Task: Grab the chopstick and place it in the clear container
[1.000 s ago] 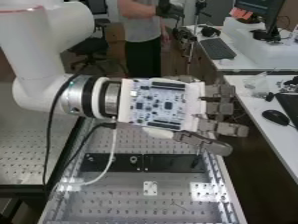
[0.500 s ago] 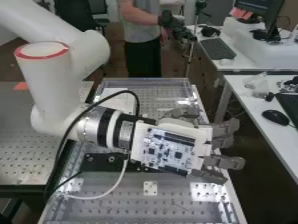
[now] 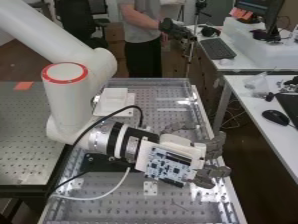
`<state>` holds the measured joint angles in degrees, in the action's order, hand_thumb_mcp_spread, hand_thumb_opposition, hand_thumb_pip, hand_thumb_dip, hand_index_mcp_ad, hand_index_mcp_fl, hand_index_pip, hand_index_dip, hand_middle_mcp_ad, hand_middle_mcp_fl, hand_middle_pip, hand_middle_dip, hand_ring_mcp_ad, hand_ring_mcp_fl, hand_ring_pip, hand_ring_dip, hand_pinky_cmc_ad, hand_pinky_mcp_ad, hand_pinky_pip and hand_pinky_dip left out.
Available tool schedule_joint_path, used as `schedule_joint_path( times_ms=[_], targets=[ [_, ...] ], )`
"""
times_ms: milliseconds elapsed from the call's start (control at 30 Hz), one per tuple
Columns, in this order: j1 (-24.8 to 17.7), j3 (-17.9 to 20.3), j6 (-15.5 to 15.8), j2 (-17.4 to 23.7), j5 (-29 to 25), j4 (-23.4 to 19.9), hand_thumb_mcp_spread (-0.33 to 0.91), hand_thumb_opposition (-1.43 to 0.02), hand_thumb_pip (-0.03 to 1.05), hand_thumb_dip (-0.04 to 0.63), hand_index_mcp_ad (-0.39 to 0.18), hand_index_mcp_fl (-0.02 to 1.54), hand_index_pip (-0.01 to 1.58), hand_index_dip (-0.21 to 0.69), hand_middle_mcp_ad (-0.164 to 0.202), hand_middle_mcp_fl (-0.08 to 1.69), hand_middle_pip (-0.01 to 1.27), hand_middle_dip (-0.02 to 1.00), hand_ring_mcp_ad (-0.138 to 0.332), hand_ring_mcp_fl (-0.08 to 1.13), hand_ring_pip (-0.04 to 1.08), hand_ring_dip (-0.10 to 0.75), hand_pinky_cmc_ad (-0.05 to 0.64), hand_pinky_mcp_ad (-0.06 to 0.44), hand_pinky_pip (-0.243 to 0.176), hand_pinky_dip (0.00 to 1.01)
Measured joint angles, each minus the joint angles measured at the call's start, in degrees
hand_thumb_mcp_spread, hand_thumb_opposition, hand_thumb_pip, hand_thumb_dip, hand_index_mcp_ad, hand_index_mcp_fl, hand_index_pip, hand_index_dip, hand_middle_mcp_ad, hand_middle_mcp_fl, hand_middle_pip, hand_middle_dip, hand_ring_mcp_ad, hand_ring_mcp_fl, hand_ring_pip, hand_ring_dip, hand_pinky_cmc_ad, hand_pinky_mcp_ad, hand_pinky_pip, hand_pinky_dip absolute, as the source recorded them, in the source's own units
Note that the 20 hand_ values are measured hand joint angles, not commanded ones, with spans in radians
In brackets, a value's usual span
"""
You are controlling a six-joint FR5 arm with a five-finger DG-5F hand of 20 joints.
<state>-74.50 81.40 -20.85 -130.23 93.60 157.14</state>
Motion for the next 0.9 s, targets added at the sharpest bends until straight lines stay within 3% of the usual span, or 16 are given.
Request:
schedule_joint_path(
  times_ms=[233, 500, 767, 900],
  targets=[
    [-1.23, 1.01, -3.3, -0.93, -0.92, -2.53, 0.46, -0.77, 0.61, 0.326, -0.168, 0.42, 0.56, 0.318, -0.035, 0.6, 0.12, 0.72, 0.056, 0.14, 0.1, 0.342, 0.367, 0.258, -0.075, 0.15],
    [-1.73, 2.91, -3.5, -0.81, -3.09, -6.03, 0.47, -0.77, 0.61, 0.323, -0.169, 0.42, 0.66, 0.314, -0.035, 0.6, 0.12, 0.72, 0.061, 0.16, 0.1, 0.379, 0.358, 0.258, -0.075, 0.15],
    [-1.99, 4.02, -0.72, -0.81, -4.34, -7.28, 0.49, -0.77, 0.61, 0.323, -0.187, 0.42, 0.77, 0.269, -0.035, 0.62, 0.13, 0.72, 0.056, 0.18, 0.1, 0.41, 0.367, 0.258, -0.075, 0.15],
    [-2.26, 5.28, 1.86, -0.76, -5.89, -10.22, 0.49, -0.77, 0.6, 0.323, -0.187, 0.43, 0.87, 0.267, -0.035, 0.63, 0.13, 0.72, 0.058, 0.18, 0.1, 0.417, 0.367, 0.262, -0.075, 0.15]
  ],
)
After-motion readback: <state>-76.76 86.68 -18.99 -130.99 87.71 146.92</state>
